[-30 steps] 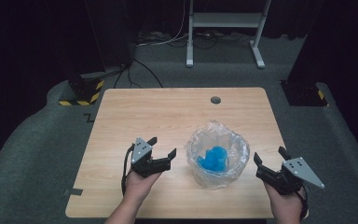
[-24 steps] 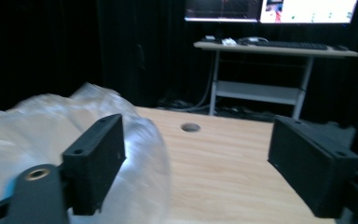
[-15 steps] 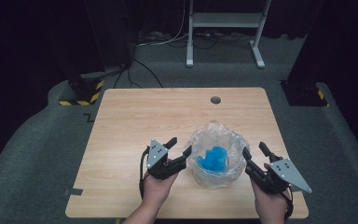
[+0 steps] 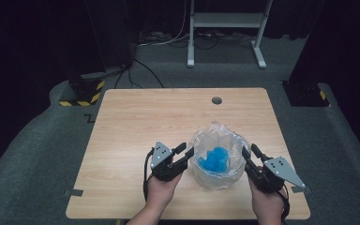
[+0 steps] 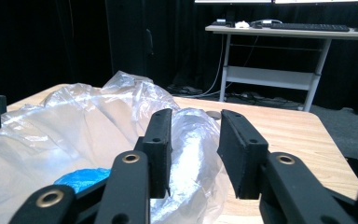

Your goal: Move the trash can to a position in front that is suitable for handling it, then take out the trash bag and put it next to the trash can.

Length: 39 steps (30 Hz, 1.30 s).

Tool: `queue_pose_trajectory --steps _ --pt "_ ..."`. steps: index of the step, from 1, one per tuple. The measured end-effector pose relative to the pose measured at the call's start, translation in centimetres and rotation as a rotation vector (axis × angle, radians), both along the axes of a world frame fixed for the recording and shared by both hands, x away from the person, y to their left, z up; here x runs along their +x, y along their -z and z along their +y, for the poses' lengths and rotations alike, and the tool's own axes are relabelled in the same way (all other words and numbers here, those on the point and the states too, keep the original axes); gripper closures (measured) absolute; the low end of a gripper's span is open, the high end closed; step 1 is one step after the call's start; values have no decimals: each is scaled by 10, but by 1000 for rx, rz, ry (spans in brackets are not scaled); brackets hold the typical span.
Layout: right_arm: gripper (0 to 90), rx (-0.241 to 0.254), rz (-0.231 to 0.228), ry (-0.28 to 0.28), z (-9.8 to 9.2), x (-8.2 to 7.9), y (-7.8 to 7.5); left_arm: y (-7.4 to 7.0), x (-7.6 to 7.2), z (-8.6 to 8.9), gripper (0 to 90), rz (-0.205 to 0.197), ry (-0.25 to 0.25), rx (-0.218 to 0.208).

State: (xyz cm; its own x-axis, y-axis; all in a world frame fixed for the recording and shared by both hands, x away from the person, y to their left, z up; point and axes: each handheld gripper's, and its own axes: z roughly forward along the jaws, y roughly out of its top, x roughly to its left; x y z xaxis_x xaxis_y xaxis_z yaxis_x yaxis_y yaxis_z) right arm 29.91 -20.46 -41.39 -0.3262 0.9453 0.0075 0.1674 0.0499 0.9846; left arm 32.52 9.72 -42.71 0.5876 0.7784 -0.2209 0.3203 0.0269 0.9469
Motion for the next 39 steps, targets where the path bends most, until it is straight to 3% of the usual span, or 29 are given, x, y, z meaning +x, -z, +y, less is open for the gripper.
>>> queue_pose_trajectory --steps 6,12,16,28,34,39 --pt "684 -20 16 0 4 1 2 -1 -2 -4 752 -20 19 17" --pt "850 -39 37 16 5 3 4 -3 -4 -5 886 -41 12 37" --pt "891 -51 20 13 6 1 1 -3 -4 -3 894 -51 11 33" --pt "897 -43 -67 -1 15 -9 -10 -18 -13 -1 895 -116 23 -22" --pt "893 -53 -115 -10 24 -15 -16 -17 -13 -2 895 -111 30 -25" --pt "893 -47 -111 -16 29 -13 -21 -14 -10 -1 895 -91 46 -21"
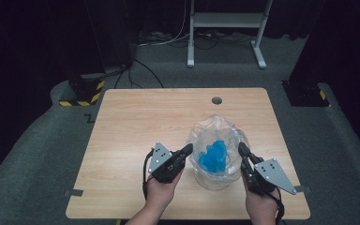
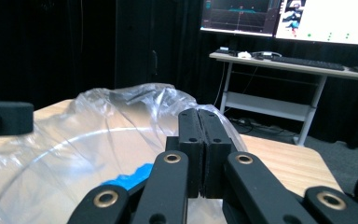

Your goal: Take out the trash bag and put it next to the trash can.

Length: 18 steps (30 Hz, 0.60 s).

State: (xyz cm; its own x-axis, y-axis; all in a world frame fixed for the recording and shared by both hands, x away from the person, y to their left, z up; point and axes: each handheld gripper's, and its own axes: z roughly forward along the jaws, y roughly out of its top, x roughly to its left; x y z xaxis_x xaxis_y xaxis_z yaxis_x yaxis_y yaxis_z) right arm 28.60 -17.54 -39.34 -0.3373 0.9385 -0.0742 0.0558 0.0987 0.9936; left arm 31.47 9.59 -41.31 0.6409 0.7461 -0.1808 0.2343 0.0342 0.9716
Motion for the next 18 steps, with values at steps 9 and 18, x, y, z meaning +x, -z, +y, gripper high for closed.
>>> queue_pose_trajectory --steps 9,18 --pt "896 -42 -3 -21 23 2 -3 3 -1 -3 895 24 28 -1" --pt "897 -25 13 -78 53 5 -11 4 -1 -4 895 35 41 -3"
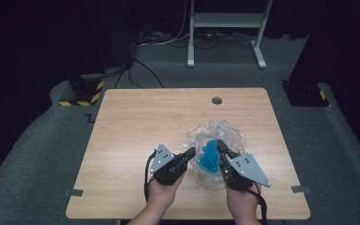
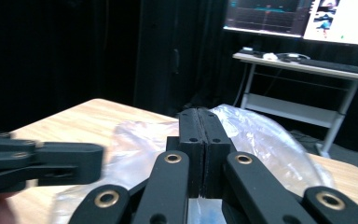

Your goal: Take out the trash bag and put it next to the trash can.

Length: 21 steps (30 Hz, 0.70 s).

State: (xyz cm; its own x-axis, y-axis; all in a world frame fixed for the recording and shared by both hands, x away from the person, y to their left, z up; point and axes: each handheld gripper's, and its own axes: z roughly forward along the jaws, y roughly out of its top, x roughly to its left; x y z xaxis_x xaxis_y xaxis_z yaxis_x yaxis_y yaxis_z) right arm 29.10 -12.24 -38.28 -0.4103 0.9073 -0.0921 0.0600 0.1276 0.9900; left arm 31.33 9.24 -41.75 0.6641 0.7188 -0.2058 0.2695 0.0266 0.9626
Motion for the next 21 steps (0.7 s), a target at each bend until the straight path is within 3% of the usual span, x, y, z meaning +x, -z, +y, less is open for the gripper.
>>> queue_pose_trajectory --steps 9,14,21 --pt "899 -49 20 -78 32 -10 19 0 2 6 895 37 6 -41" --pt "900 -103 25 -129 46 -15 29 0 5 10 894 59 18 -60" --pt "900 -149 33 -142 54 -15 41 -1 8 17 852 79 16 -90"
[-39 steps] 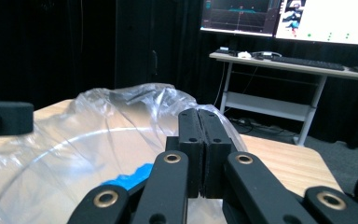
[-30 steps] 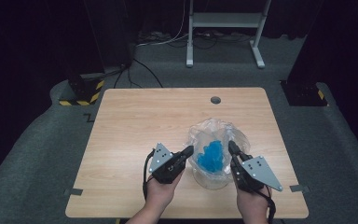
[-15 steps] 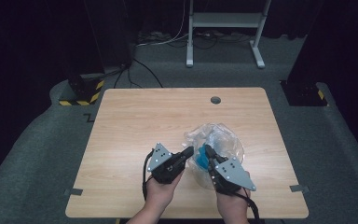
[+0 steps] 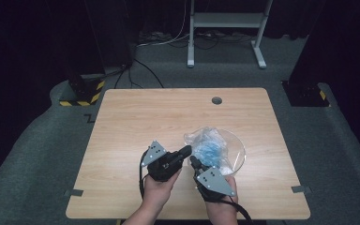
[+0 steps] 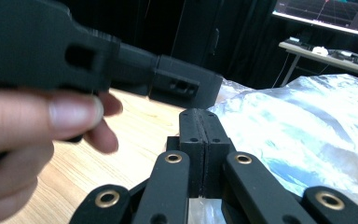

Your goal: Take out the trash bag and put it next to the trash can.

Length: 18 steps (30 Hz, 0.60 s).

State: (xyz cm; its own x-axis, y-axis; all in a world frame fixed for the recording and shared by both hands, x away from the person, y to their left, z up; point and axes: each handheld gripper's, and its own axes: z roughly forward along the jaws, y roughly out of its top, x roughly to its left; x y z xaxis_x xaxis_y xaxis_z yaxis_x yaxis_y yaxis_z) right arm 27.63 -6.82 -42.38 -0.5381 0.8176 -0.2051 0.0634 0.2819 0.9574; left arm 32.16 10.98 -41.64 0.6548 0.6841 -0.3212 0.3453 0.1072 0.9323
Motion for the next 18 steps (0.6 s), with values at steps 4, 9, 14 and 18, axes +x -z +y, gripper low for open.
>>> queue_pose_trajectory --steps 4,9,14,18 --pt "899 -26 -24 3 2 -1 2 -9 3 4 582 14 -34 -39" --pt "896 -59 -62 -4 2 -3 5 -8 14 -4 319 104 -2 -20" --pt "894 -107 -102 -10 3 -5 8 -2 19 -7 501 168 36 -23" --pt "838 -102 -99 -24 2 -5 8 0 20 -4 671 182 52 -27"
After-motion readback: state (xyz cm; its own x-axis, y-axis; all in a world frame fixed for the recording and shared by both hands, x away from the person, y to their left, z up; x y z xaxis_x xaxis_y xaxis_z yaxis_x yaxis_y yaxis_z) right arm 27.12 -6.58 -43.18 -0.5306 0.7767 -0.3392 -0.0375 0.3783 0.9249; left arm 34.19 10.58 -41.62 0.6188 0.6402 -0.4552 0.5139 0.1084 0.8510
